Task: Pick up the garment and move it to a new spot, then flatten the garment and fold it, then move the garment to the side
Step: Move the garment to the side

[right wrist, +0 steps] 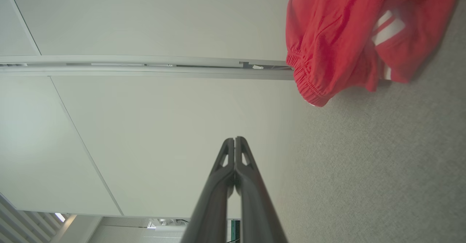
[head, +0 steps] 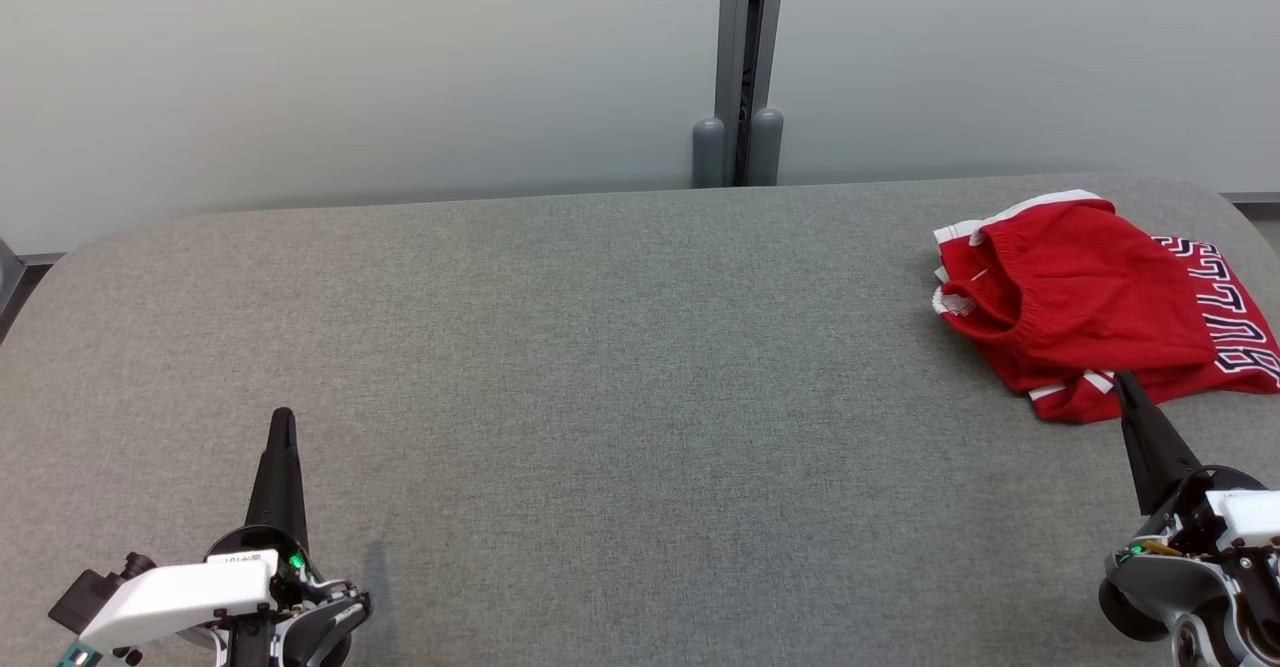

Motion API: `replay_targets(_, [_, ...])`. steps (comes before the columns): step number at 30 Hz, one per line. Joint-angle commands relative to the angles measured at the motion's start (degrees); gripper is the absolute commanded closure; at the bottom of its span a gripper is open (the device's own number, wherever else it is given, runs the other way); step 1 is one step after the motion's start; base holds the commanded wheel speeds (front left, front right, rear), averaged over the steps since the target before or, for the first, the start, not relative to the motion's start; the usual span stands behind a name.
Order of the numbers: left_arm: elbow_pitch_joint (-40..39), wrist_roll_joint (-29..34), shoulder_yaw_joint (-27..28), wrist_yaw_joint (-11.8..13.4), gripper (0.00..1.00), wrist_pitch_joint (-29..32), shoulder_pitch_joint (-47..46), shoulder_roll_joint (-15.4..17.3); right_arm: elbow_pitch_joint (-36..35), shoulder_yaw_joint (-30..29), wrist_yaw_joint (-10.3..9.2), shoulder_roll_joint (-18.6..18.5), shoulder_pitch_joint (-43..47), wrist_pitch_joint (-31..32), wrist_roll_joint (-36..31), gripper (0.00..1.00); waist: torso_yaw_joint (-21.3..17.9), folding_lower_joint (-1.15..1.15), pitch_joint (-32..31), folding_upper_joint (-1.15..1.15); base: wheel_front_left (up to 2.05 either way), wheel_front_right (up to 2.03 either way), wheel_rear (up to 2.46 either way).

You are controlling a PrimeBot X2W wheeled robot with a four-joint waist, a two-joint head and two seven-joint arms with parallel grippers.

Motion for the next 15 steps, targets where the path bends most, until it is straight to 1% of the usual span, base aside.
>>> replay_targets(1, [-0.3, -0.2, 0.0, -0.4, 1.0, 0.1, 0.5, 0.3, 0.2, -0.1, 0.12, 0.0, -0.5, 0.4, -0.1, 1.0, 0.0, 0.0, 0.0, 0.0, 0.0, 0.0, 0.0])
replay_targets(15, [-0.3, -0.2, 0.0, -0.4, 1.0, 0.1, 0.5, 0.3, 0.2, -0.2, 0.13, 0.0, -0.5, 0.5, -0.2, 1.0, 0.0, 0.0, 0.0, 0.0, 0.0, 0.0, 0.0])
